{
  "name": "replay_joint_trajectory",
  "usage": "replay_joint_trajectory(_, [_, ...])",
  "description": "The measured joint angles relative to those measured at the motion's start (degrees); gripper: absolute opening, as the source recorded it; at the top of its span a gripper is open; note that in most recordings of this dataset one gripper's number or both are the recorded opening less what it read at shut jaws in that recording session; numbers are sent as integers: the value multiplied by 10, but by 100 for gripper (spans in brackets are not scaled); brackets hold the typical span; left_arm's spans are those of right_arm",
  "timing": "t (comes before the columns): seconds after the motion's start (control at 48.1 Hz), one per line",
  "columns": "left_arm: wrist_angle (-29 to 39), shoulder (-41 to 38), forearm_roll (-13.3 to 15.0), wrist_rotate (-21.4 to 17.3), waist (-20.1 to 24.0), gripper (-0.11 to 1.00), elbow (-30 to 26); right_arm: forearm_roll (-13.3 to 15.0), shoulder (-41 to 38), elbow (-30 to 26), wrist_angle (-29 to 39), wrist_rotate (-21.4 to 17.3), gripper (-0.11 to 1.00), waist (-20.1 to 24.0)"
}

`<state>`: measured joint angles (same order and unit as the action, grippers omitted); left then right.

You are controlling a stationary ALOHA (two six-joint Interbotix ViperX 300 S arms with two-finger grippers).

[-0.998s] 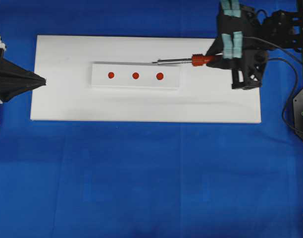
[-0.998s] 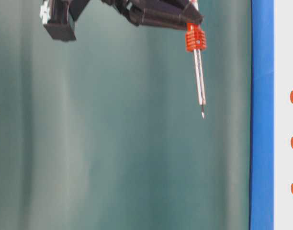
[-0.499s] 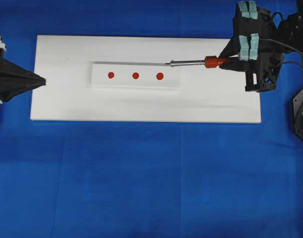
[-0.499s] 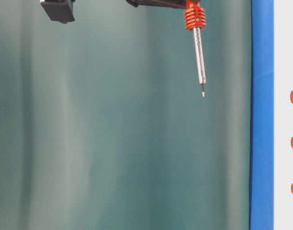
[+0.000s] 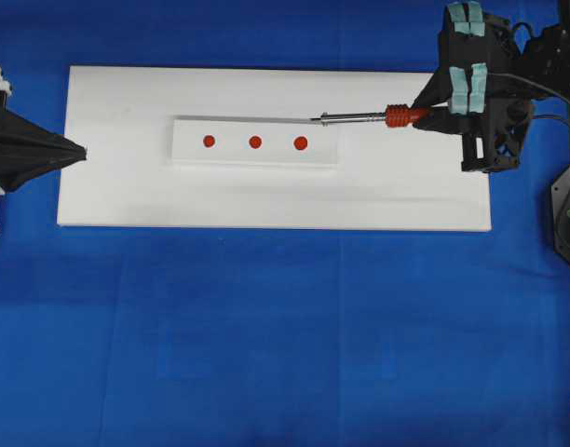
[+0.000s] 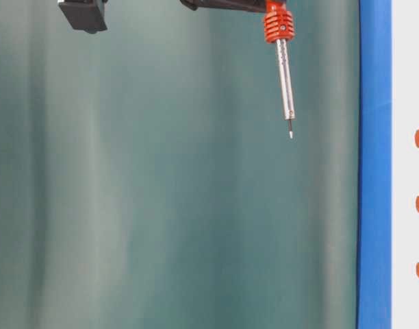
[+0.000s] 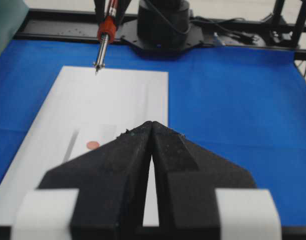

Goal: Touch the tip of the soldering iron to the mark.
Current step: 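Lower the iron tip onto the rightmost red dot, then hold the iron tip on the rightmost red dot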

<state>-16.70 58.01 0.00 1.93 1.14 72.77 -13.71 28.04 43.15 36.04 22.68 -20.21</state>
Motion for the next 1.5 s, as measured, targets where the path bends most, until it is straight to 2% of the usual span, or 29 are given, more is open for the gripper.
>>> replay_joint_trajectory(0.27, [0,0,-1,0,-1,0,0,0,-4,0,0,0,6,0])
replay_joint_trajectory(0.624, [0,0,0,0,-1,0,0,0,-52,6,-3,-1,6,0])
replay_joint_trajectory(1.102, [-3,0,0,0,-1,0,0,0,-138,27,-76,0,6,2])
replay_joint_trajectory(1.498, [-2,-1,0,0,-1,0,0,0,-170,27,-87,0,6,2])
